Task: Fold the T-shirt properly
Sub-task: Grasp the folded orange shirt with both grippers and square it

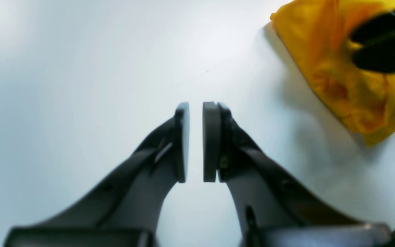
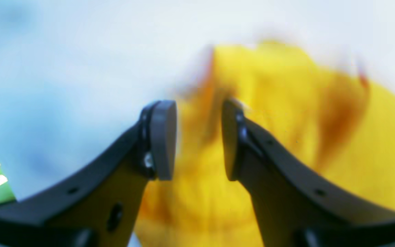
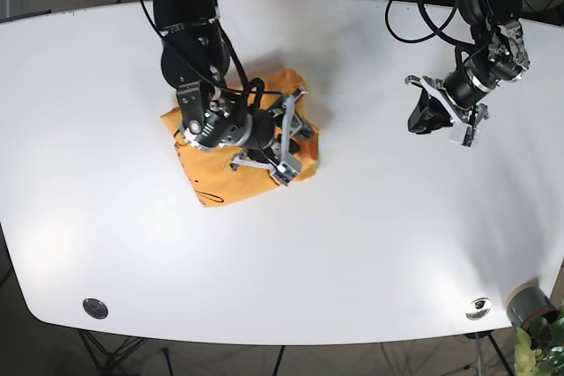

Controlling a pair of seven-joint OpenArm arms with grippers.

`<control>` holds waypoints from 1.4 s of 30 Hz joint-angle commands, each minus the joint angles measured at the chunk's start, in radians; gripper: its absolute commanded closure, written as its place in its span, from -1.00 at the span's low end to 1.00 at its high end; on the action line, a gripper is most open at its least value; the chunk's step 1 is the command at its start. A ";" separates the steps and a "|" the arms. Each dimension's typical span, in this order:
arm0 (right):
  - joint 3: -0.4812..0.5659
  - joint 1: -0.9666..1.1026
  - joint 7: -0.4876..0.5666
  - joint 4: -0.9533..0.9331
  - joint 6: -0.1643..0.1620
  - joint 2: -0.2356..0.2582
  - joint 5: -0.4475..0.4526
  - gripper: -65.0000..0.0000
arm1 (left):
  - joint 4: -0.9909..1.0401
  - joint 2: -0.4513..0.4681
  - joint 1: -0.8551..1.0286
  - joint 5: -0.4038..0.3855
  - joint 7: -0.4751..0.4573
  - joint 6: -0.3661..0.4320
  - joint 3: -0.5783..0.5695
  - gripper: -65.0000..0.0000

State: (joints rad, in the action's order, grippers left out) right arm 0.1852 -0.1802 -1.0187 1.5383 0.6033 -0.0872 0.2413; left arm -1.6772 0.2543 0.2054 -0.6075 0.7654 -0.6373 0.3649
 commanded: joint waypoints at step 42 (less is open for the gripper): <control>-0.349 -0.336 0.522 -0.638 0.008 0.165 -0.092 0.83 | 0.127 -0.286 -0.151 0.564 -0.079 0.063 -0.639 0.59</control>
State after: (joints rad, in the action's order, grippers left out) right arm -0.1627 -0.4759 -0.5575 0.9287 0.6041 0.0673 0.1596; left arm -1.5635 -0.0463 0.0677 -0.0319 0.7055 -0.5819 -0.2741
